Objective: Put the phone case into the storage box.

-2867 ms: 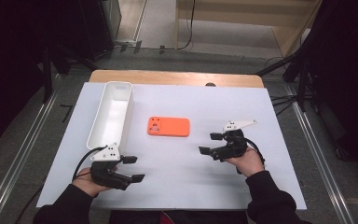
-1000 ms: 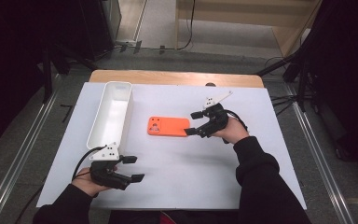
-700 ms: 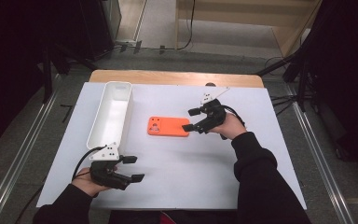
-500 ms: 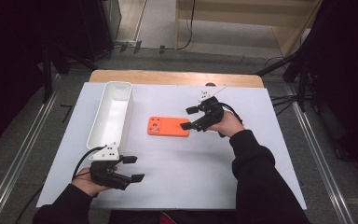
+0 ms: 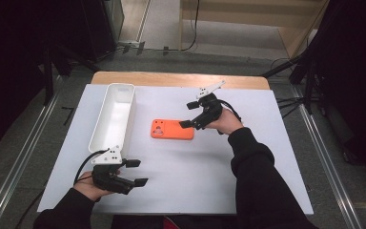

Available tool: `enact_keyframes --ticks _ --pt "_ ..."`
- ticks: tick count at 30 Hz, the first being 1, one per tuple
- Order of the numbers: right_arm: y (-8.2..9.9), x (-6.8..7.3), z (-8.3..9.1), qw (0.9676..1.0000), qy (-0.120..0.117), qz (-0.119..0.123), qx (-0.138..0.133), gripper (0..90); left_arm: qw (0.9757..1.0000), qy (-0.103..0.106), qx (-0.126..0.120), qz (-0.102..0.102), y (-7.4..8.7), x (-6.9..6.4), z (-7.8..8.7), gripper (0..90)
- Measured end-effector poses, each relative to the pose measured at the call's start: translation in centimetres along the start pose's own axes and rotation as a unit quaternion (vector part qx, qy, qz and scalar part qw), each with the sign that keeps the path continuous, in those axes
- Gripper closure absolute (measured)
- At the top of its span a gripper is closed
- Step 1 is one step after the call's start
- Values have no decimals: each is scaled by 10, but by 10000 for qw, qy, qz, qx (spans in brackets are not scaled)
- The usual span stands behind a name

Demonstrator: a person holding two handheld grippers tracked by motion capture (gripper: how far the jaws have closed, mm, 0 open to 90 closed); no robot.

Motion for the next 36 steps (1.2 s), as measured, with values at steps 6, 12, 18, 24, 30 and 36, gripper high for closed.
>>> enact_keyframes --ticks 6,12,18,24,30,36 --pt "-5 -2 -5 10000 6 -1 18 2 10000 6 -1 -4 0 0 0 274" --pt "-8 -6 -14 9998 -26 20 187 3 10000 7 0 -14 0 -1 0 274" --pt "-12 -7 -24 9997 -37 86 222 3 10000 18 -4 -33 0 -1 1 274" --pt "-13 -9 -31 9996 -30 76 265 3 10000 33 5 -33 0 -1 0 274" --pt "-17 -11 -40 9995 -32 145 293 3 10000 34 -24 -28 -1 -2 1 274" --pt "-19 -10 -45 9986 -32 206 480 3 10000 42 -21 -39 -1 -2 1 274"
Point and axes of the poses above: each handheld gripper's, and its own axes: z roughly backward along the jaws, y roughly out of its underside, x roughly to its left, the point moved 4 cm from there along -z, roughly forward along the jaws, and after that the axes turned 1 degree about x, right-handed, at the moved point
